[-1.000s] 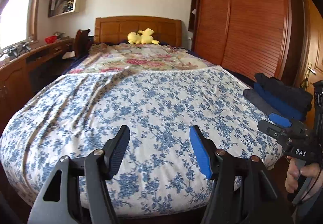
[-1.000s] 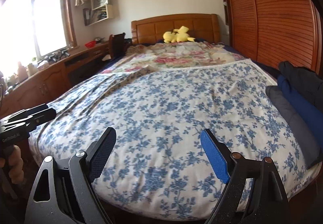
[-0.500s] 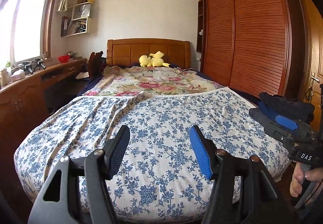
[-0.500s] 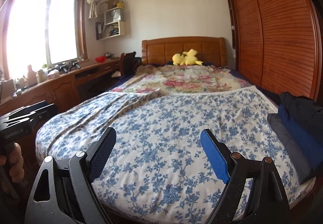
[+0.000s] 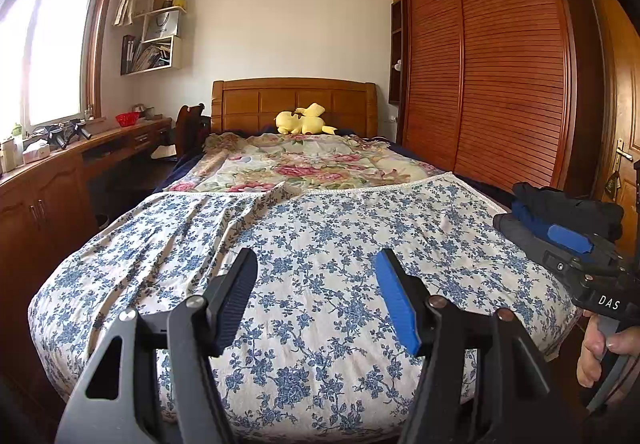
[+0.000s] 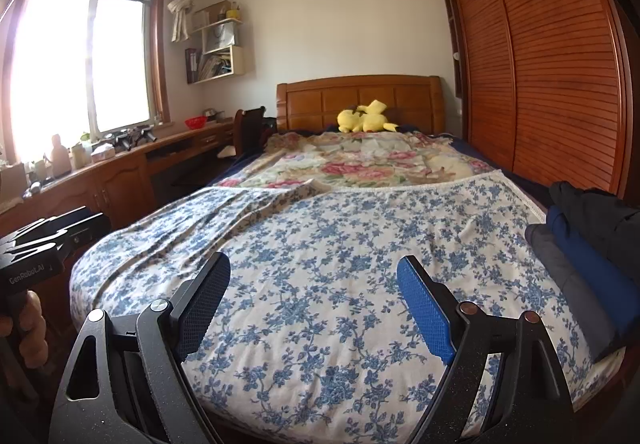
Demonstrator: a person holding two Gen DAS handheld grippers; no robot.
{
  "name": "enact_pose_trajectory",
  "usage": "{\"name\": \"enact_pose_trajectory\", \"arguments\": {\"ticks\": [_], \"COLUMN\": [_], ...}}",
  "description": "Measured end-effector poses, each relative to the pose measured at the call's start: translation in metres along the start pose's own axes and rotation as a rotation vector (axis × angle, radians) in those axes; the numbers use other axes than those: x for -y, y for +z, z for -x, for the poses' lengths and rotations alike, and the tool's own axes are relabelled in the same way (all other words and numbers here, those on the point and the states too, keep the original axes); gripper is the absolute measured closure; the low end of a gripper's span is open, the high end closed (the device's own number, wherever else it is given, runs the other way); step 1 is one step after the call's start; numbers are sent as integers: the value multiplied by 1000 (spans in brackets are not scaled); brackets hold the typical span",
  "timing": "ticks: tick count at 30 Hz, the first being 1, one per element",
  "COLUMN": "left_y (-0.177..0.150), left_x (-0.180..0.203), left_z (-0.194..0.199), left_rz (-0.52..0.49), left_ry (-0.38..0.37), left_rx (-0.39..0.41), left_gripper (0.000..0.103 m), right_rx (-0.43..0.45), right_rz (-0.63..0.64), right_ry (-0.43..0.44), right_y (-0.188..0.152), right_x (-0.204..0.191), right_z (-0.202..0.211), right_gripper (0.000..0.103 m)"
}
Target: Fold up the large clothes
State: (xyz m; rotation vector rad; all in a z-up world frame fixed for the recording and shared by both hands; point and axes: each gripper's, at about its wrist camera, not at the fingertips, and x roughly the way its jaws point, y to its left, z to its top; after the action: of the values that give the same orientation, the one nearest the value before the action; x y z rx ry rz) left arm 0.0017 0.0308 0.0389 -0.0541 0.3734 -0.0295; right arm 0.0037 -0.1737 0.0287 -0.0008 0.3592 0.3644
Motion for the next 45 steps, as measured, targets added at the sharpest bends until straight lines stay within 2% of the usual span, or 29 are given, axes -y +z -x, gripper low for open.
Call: {"name": "enact_pose_trajectory", "arguments": {"ticks": [45], "left_y": [-2], "left_x": [4], "left_z": [1], "left_rz": [-3], "left_ry": [-3], "left_rx": [4], "left_gripper": [42], "right_rx": [4], "right_rz": [-7], "right_ry": [-8], "right_y": [-1], "right_x": [4], "right_z": [4], "right_gripper": [16]}}
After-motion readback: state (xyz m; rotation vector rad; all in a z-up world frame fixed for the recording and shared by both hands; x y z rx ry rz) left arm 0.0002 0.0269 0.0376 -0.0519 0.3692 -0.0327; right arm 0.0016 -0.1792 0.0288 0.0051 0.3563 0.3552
